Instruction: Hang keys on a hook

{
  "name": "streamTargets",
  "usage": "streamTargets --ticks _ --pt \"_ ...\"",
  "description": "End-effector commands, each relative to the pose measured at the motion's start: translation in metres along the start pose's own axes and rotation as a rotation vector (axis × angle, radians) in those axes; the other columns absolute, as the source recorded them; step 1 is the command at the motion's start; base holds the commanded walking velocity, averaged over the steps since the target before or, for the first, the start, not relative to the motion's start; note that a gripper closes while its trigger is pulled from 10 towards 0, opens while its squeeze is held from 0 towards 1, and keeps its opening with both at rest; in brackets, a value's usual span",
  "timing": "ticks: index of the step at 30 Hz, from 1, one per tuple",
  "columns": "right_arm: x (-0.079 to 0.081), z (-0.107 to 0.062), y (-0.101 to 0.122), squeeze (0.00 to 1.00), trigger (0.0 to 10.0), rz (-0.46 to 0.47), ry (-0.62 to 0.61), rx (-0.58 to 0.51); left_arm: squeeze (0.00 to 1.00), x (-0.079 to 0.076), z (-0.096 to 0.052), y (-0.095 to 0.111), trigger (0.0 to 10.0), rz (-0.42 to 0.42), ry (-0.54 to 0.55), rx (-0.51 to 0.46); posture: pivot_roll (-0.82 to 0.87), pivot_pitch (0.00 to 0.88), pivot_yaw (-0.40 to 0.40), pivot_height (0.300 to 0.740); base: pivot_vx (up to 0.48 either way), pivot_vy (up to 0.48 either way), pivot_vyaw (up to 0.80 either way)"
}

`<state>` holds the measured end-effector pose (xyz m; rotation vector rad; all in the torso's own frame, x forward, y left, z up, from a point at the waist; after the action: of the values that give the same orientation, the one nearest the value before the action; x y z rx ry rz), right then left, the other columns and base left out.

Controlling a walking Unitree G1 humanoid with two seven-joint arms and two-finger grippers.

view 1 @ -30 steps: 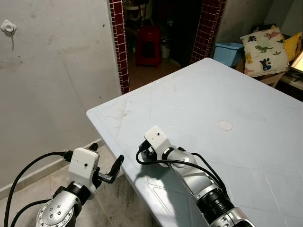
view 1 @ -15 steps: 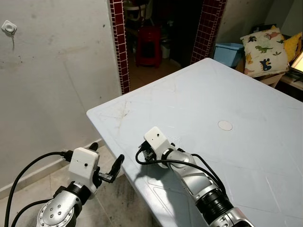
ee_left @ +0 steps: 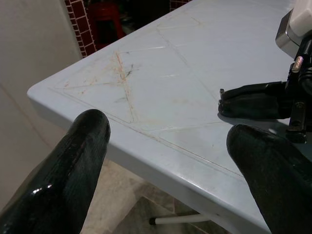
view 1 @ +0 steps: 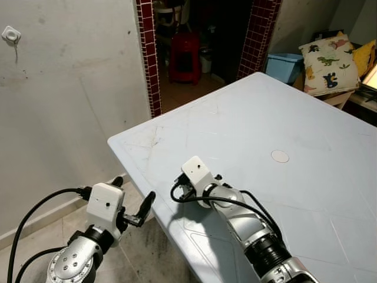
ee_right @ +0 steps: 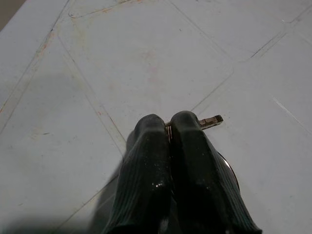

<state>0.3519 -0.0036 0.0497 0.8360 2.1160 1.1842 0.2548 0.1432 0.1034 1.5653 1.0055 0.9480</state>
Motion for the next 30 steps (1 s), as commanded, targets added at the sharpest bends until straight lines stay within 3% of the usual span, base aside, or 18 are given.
streamTargets --ticks 1,10,12,13,16,17,18,19,23,30 --pt "-0.001 0.001 -0.010 0.00 0.0 0.018 0.000 0.041 0.00 0.001 0.001 0.000 10.0 0.015 0.000 0.002 0.15 0.000 0.027 0.740 0.000 0.000 0.00" --pt "-0.006 0.002 -0.002 0.00 0.0 0.033 -0.016 0.008 0.00 0.003 0.003 0.000 10.0 0.021 0.003 -0.002 0.15 0.000 0.030 0.740 0.000 0.000 0.00" --pt "-0.012 0.001 0.011 0.00 0.0 0.043 -0.041 -0.046 0.00 0.004 0.004 0.001 10.0 0.022 0.008 -0.006 0.15 0.000 0.030 0.740 0.000 0.000 0.00" --pt "-0.023 -0.002 0.035 0.00 0.0 0.083 -0.079 -0.146 0.00 0.006 0.005 0.003 10.0 0.023 0.013 -0.011 0.15 0.000 0.032 0.740 0.000 0.000 0.00" --pt "-0.030 -0.005 0.050 0.00 0.0 0.108 -0.104 -0.207 0.00 0.006 0.005 0.003 10.0 0.024 0.013 -0.013 0.15 0.000 0.033 0.740 0.000 0.000 0.00" --pt "-0.042 -0.010 0.070 0.00 0.0 0.114 -0.141 -0.286 0.00 0.005 0.005 0.002 10.0 0.024 0.011 -0.012 0.14 0.000 0.033 0.740 0.000 0.000 0.00" --pt "-0.042 -0.010 0.070 0.00 0.0 0.114 -0.141 -0.286 0.00 0.005 0.005 0.002 10.0 0.024 0.011 -0.012 0.14 0.000 0.033 0.740 0.000 0.000 0.00" --pt "-0.050 -0.015 0.085 0.00 0.0 0.117 -0.169 -0.343 0.00 0.005 0.006 0.002 10.0 0.025 0.009 -0.013 0.14 0.000 0.034 0.740 0.000 0.000 0.00" --pt "-0.056 -0.018 0.093 0.00 0.0 0.125 -0.193 -0.383 0.00 0.005 0.006 0.002 10.0 0.026 0.009 -0.014 0.15 0.000 0.036 0.740 0.000 0.000 0.00" --pt "-0.055 -0.016 0.089 0.00 0.0 0.131 -0.200 -0.383 0.00 0.006 0.006 0.002 10.0 0.029 0.010 -0.013 0.15 0.000 0.038 0.740 0.000 0.000 0.00"
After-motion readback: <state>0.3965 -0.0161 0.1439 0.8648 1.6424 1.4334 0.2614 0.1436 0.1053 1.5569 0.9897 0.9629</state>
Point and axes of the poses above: a point about 5 cm out from each wrist's last joint towards the gripper, its own z axis pointing out of the wrist towards the gripper, its own y axis along the axis of the wrist's last joint, x = y × z, the point moved 6 cm from there along z, pointing out of the wrist towards the gripper, and after that the axes turned 2 degrees about z, right-handed, at the moved point
